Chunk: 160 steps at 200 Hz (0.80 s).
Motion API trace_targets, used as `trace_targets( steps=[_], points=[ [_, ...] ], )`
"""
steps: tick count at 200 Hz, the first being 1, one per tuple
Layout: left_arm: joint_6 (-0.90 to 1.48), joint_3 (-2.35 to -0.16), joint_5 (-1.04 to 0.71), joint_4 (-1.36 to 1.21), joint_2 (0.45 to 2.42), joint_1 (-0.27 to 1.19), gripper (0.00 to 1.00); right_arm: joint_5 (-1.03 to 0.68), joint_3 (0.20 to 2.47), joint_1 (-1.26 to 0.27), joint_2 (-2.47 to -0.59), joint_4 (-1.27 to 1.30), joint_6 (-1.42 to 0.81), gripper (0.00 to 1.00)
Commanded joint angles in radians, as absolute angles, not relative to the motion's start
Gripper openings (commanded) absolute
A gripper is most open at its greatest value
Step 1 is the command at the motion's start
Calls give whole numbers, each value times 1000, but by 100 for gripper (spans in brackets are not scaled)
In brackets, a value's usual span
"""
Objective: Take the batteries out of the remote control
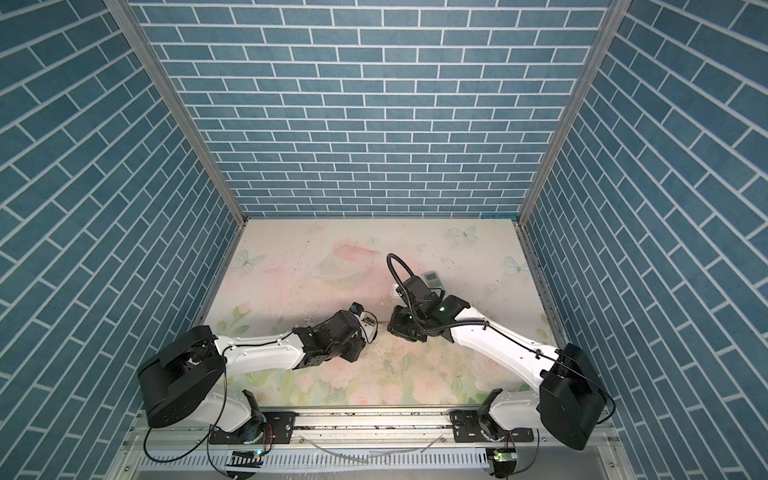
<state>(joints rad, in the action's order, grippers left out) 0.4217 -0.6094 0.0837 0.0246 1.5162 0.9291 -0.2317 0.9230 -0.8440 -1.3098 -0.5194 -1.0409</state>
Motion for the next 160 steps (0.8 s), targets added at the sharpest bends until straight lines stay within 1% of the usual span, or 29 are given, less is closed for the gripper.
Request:
trace_targets(
  steps=[1,160],
  points=[
    [423,-555,-81,122,1619,952,8,-222,980,-842,-1313,-512,-1026,0],
    [415,-556,-90,122,1618,952,8,-261,959,-842,-1363,-462,-1022,0]
  ],
)
